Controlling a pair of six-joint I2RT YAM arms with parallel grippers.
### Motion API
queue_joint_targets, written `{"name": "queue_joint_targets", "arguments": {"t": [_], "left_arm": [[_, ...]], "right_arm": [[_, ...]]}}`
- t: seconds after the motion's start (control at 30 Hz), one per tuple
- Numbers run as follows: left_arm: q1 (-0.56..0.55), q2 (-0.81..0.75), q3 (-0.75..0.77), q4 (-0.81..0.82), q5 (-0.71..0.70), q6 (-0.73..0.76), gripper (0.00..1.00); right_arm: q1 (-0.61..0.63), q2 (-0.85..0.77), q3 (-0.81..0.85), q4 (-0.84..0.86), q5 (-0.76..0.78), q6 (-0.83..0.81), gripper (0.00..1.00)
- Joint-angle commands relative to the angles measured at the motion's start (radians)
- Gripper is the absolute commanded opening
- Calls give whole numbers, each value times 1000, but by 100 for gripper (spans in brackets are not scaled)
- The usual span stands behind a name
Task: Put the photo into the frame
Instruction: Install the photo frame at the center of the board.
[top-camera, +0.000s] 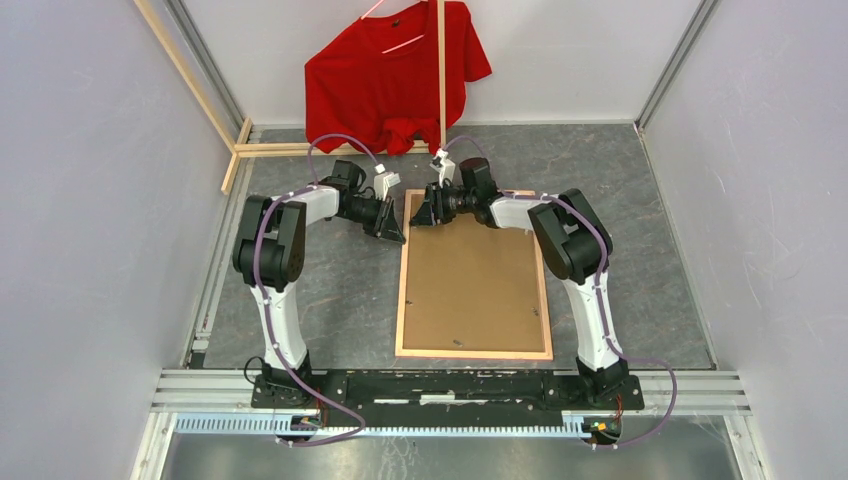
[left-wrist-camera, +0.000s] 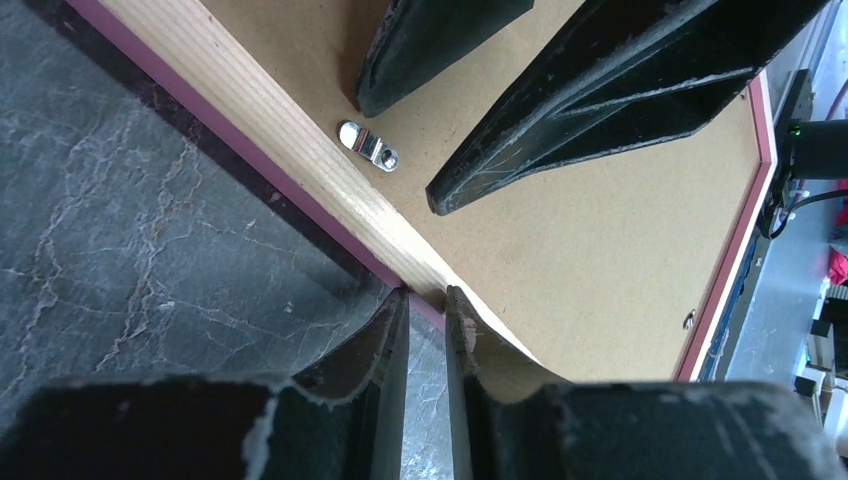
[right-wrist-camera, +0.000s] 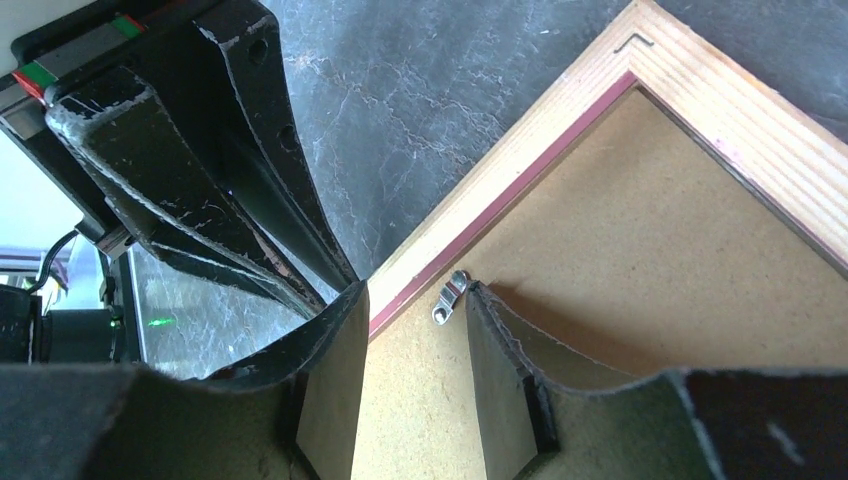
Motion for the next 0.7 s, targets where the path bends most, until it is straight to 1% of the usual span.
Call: {"name": "queue_joint_targets", "arguments": {"t": [0.0,0.07,0.13,0.17,0.67], "left_arm": [[2,26,21,7,8,-8,24],[2,27,19,7,6,-6,20],[2,29,17,7,3,-4,13],[2,31,17,8,2,-4,12],[-3,30,2,19,-14,0,9]], "right_arm": [[-3,33,50,-19,-48,-37,46],[-3,36,53,-24,-47,-45,46],[-2,39,59,-29,-49,-46,46],[-2,42,62,-32,-54,-47,46],[6,43,83,-104,-84,-93,43]]}}
